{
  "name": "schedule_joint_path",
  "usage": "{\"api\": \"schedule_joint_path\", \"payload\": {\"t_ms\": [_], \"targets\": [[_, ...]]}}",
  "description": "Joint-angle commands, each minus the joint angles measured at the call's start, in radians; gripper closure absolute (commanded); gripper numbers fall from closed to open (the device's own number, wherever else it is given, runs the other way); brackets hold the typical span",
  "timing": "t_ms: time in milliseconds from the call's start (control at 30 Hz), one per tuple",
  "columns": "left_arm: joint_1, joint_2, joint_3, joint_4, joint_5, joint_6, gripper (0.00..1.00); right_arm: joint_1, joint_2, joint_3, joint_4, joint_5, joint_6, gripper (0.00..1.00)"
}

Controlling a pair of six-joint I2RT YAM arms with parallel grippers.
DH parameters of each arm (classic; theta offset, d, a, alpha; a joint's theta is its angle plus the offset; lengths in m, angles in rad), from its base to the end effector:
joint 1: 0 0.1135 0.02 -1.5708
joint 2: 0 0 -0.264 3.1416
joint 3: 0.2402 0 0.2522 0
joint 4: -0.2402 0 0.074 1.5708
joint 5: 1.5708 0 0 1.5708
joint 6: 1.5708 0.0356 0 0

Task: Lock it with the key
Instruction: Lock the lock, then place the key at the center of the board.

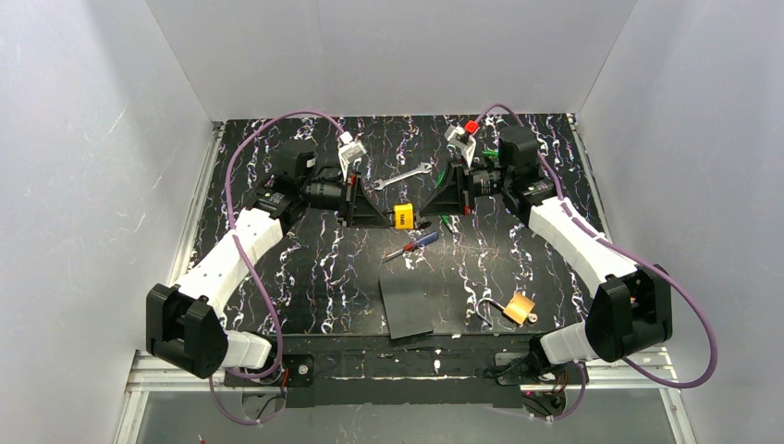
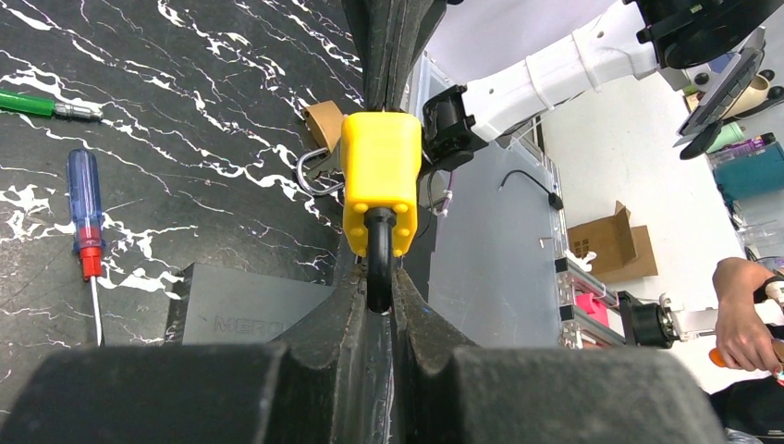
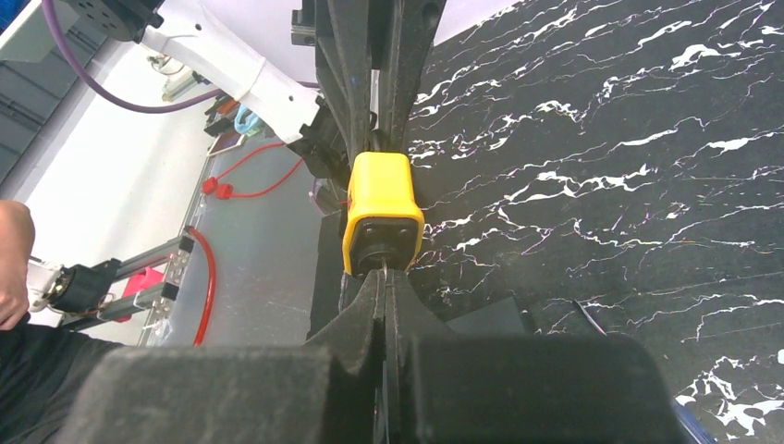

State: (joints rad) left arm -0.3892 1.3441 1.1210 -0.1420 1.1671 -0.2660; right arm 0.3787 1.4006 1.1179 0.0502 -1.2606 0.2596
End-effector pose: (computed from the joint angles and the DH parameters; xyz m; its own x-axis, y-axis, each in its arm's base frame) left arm 0.2605 -0.1422 0.3436 -0.5668 0.1209 -0.8149 0.8238 0.0718 -0.5623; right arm 0.2754 0.1460 0.3434 -0.4569 -0.0975 -0.8842 -0.8863 -0.0351 0.4619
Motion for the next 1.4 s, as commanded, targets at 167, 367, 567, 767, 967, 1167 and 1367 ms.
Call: {"api": "schedule_joint_path", "payload": {"t_ms": [167,367,567,767,967,1167,1367], "targets": [[0.052,-0.067,-0.003,-0.067,0.051,0.065,1.0,-0.072,-0.04,0.021,0.007,-0.022,0.002,0.99],[0.097,-0.074,-0.011,-0.117,0.072,0.104,1.0,-0.132,-0.032,0.025,0.008,-0.022,0.007,0.99],[0.226,-0.094,-0.022,-0.16,0.094,0.113,1.0,-0.151,-0.007,0.05,0.005,0.107,0.002,0.99],[0.41,-0.098,-0.025,-0.203,0.112,0.109,1.0,-0.07,0.082,0.104,-0.021,0.282,-0.049,0.99],[0.571,-0.111,0.002,-0.325,0.034,0.167,1.0,0.118,0.244,0.205,-0.025,0.493,-0.098,0.99],[0.687,-0.149,0.036,-0.447,-0.052,0.232,1.0,0.301,0.47,0.361,-0.006,0.656,-0.129,0.99],[0.744,-0.189,0.014,-0.447,-0.109,0.231,1.0,0.352,0.669,0.506,0.021,0.736,-0.101,0.99]]}}
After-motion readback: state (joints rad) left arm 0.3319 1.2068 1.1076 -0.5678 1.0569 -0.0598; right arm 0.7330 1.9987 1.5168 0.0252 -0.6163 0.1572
